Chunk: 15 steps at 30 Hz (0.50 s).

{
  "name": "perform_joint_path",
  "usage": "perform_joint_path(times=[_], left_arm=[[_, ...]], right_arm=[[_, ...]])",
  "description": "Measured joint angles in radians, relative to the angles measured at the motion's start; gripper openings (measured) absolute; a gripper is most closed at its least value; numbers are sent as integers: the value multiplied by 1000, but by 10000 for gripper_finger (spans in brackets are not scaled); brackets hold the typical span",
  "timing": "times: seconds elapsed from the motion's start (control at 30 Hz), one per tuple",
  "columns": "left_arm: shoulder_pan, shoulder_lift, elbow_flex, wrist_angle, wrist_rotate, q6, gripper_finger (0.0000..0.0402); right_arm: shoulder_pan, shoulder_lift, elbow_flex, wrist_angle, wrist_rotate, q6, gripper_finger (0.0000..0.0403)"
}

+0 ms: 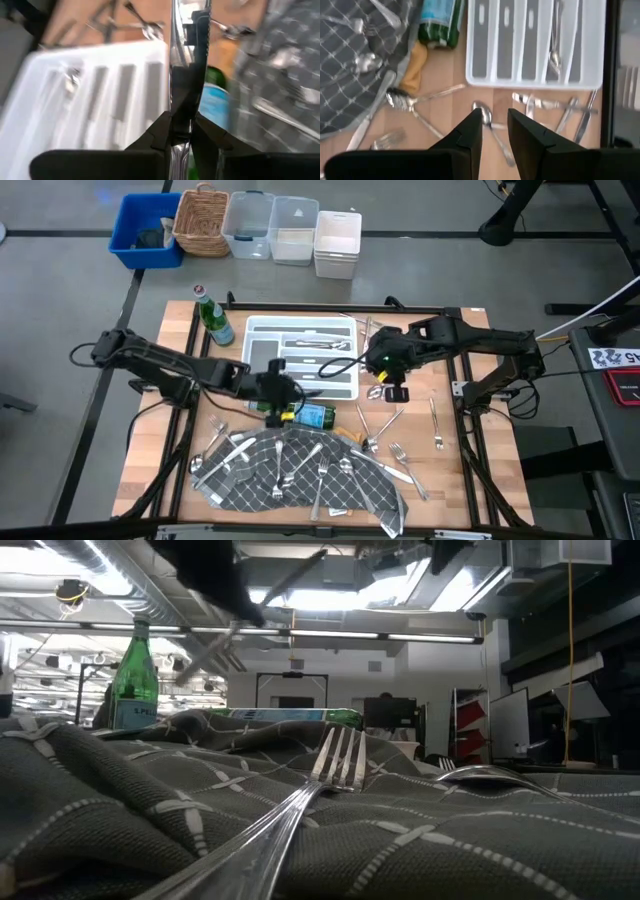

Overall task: Sort silverware
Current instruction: Put the silver table knife into the silverware tray

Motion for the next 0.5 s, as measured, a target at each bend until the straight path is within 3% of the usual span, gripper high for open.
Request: perform_joint_path(times=[0.3, 0.5], left_arm=[[190, 48, 0, 149, -10, 264, 50], [300, 134, 0, 227, -8, 348, 47]], right_arm=[[0, -42, 0, -71, 37, 99, 94], [0, -78, -1, -77, 78, 156, 94]])
